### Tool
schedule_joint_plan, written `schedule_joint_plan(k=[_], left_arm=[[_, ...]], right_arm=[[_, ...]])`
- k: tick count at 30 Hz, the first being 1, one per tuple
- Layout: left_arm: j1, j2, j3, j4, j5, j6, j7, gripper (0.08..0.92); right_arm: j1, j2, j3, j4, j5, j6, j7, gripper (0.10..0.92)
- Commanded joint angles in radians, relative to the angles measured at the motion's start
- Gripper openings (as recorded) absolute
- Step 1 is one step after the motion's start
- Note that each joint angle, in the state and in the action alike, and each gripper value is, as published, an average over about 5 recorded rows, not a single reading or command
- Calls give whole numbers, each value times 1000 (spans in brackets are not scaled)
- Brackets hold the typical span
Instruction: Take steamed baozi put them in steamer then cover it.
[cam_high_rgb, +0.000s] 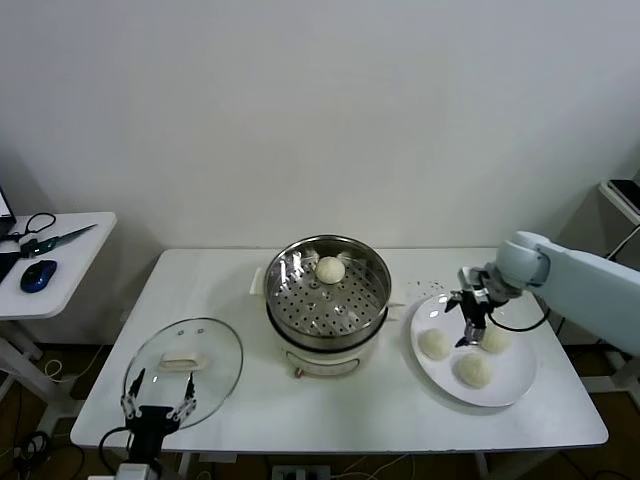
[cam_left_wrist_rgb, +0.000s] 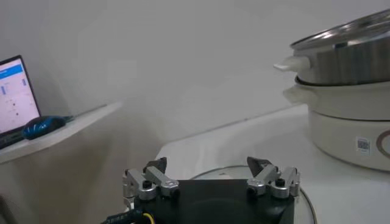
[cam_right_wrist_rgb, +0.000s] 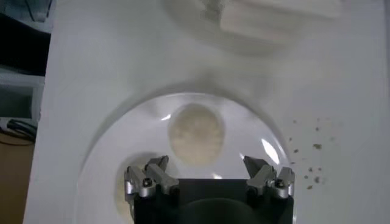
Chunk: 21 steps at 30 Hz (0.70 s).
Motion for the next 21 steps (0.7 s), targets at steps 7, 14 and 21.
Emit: schedule_joint_plan(k=[7,14,21], left_arm=[[-1,-6,1,20,5,-7,-3,823],[1,-9,2,21,8,-10,-4,823],[4,-12,4,15,12,-11,-4,823]], right_arm=[[-140,106,106,-140,-26,-6,4,823],[-143,141,116,-184,-39,7,-3,823],[-141,140,117,-183,-35,19,-13,807]])
